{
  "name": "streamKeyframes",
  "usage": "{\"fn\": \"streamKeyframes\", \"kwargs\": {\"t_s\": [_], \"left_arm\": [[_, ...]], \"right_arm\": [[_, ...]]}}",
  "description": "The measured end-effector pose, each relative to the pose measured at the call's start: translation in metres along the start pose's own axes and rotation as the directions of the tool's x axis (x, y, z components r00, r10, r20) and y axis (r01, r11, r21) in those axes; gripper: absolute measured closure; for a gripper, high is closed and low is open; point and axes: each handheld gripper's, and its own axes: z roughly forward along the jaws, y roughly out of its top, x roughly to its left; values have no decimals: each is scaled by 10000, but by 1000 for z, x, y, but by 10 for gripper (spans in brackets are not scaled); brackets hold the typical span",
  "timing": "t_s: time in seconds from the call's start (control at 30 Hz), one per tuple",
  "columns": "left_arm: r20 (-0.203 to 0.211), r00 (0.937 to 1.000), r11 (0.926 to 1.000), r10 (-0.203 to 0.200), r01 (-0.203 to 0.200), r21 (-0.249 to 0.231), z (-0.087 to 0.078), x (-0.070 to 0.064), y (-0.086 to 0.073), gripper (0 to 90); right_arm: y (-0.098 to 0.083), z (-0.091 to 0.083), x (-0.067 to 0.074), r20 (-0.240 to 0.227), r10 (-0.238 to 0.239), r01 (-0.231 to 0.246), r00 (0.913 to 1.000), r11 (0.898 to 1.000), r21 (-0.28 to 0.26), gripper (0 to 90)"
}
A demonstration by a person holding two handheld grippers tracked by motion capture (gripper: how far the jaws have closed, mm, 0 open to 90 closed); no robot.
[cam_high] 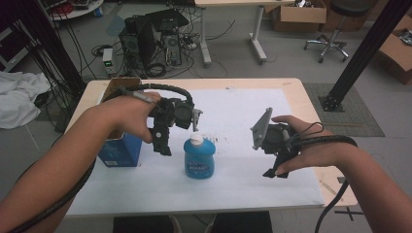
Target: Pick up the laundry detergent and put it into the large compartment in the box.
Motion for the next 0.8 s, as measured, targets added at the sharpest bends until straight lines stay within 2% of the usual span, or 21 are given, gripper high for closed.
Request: {"fn": "streamKeyframes", "kwargs": {"t_s": [0.47,0.7,0.8], "left_arm": [[32,10000,9999,-12,11,157,-1,1,13,4],[64,9998,9997,-180,181,-167,-2,3,20,4],[73,9998,9997,-195,196,-161,0,4,24,4]], "right_arm": [[-3,-3,3,101,-60,61,9999,10000,-41,160],[-3,0,2,53,-106,106,9999,9999,-26,160],[-3,2,2,49,-115,115,9999,9999,-43,161]]}}
